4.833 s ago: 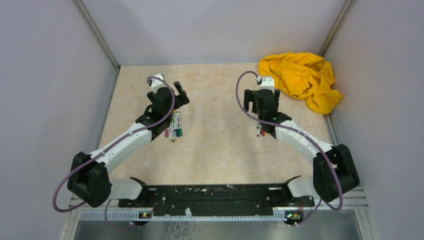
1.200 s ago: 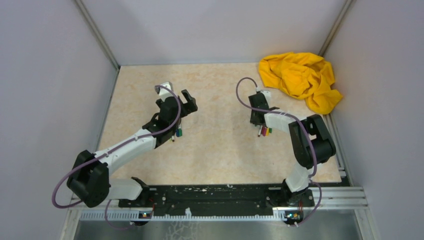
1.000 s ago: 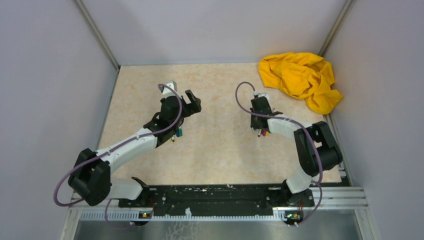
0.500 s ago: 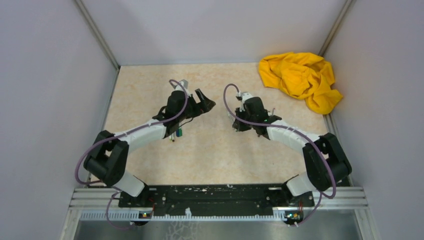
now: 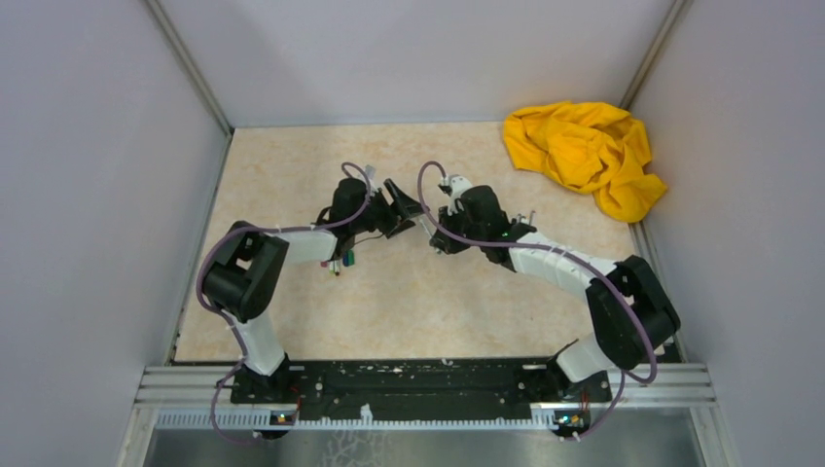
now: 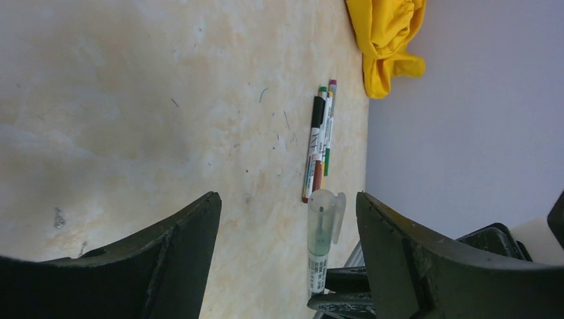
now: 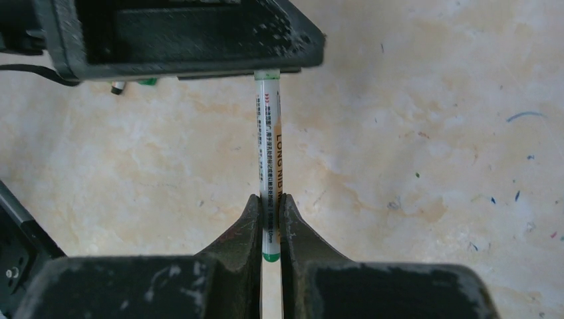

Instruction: Open the pen caps

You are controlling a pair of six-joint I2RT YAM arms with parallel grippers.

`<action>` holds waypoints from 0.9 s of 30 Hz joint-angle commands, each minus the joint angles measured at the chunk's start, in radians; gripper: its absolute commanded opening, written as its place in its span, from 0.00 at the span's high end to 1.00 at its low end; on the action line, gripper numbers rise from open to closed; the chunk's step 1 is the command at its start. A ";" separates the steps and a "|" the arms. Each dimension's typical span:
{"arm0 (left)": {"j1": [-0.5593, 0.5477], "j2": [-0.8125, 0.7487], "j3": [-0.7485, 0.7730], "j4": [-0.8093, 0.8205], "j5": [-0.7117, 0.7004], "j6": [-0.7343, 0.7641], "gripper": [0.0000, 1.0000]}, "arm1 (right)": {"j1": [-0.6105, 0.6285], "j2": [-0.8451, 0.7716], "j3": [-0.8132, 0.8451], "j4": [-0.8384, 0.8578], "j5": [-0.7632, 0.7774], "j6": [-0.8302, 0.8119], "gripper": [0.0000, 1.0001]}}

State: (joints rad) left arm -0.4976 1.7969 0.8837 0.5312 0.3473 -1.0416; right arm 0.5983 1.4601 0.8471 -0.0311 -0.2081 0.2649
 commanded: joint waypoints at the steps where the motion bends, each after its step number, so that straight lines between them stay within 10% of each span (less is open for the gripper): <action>1: -0.002 0.019 0.041 0.087 0.082 -0.075 0.22 | 0.038 0.030 0.077 0.073 -0.012 0.008 1.00; 22: 0.009 -0.048 0.010 0.060 0.039 -0.055 0.69 | 0.043 0.052 0.053 0.060 -0.019 0.000 1.00; 27: 0.010 -0.059 -0.001 0.045 0.023 -0.026 1.00 | 0.043 0.039 0.037 0.064 -0.010 0.002 1.00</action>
State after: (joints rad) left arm -0.4908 1.7924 0.8886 0.5674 0.3862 -1.0855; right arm 0.6266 1.5200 0.8913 0.0124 -0.2123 0.2657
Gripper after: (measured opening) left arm 0.131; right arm 0.035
